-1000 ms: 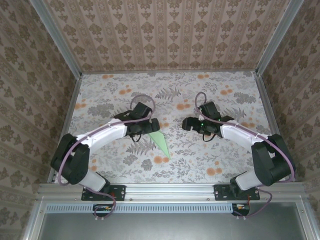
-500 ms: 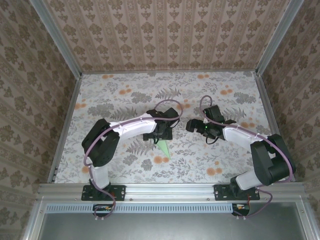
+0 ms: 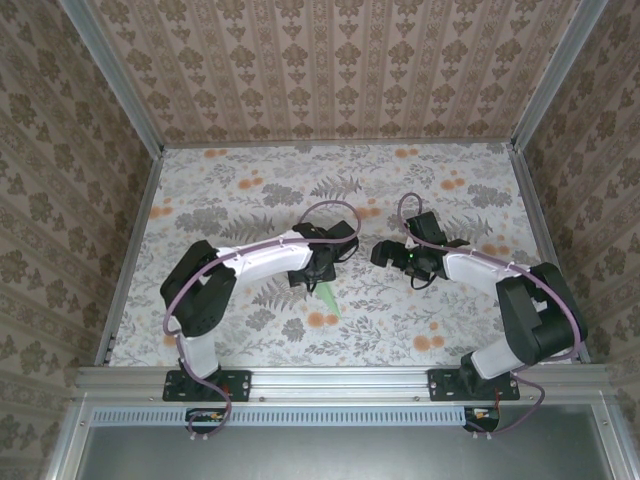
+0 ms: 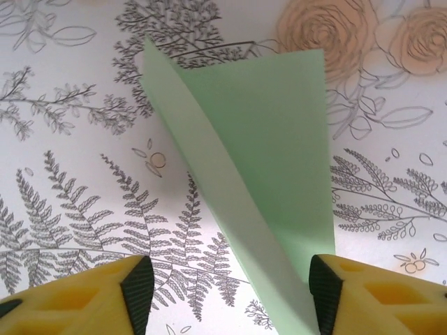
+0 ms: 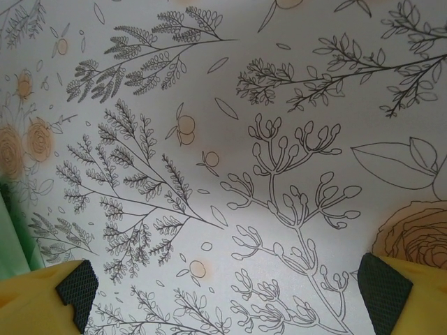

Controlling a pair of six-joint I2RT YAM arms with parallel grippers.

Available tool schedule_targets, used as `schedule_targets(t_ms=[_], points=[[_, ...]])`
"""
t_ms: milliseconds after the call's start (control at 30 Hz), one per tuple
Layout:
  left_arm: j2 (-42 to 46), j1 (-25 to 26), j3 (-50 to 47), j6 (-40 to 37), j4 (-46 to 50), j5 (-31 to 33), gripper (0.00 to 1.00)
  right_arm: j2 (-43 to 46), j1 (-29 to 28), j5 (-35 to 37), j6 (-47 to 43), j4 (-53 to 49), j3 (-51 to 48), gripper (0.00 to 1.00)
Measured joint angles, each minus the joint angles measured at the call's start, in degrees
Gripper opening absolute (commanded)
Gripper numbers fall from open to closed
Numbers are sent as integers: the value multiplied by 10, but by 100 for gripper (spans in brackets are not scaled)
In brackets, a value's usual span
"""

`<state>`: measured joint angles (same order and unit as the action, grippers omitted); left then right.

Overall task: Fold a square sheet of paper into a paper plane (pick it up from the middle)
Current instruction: Turn over a paper plane at the center of the table.

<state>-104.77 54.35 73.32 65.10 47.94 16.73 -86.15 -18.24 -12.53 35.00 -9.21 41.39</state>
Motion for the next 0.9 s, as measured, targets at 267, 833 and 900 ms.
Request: schedule_targets(t_ms=[267,833,900], points=[[3,0,-15,26,-30,2,29,-2,0,-10,0,0,0,99],[110,-1,-51,-52,-131,-11,0,-4,1,-7,-2,-2,0,98],[141,-3,-69,-71,-174,-23,0,5,4,3,-3,-5,0,98]])
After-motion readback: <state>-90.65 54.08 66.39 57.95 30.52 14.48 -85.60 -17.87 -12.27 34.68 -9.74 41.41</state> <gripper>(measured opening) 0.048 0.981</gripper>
